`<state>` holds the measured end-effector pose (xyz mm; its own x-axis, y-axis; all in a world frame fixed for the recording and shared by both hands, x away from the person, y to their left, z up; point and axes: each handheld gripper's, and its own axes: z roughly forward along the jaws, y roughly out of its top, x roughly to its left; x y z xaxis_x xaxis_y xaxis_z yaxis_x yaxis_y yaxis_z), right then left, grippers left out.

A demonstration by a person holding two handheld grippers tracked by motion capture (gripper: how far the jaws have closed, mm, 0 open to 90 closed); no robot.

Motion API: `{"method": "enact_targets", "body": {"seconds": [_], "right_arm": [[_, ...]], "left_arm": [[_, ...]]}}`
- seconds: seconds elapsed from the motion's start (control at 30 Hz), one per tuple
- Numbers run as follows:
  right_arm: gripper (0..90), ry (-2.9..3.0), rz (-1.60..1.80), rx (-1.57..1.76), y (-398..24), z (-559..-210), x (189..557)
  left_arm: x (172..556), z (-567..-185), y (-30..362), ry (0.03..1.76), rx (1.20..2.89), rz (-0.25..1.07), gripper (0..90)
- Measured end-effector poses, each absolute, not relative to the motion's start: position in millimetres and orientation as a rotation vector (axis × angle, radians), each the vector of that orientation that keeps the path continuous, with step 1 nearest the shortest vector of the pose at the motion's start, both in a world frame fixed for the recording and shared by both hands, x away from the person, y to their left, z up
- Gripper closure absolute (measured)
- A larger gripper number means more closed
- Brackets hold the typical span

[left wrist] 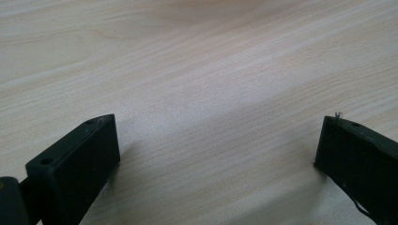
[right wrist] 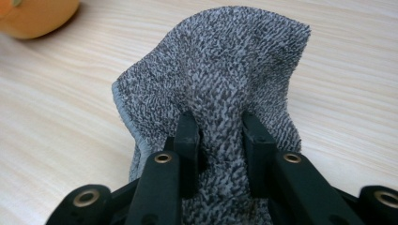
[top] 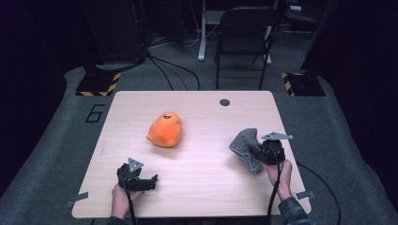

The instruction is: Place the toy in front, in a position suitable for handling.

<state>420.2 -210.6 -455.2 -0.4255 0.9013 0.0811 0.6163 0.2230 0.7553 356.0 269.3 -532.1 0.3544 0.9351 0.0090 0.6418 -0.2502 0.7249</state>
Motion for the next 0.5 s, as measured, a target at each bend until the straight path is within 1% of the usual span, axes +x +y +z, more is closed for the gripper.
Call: {"method": "enact_targets", "body": {"seconds": [0.3,0.5], "right_arm": [[71.0,2.029,0.980,1.549,-236.0,-464.9,441.6],[70.3,1.992,0.925,1.599,-241.2,-475.0,456.1]], "left_arm": [[356.5,-532.2,269.0,1.367,1.984,0.597,0.0],[356.5,-532.2,269.0,1.367,1.984,0.597,0.0]]}}
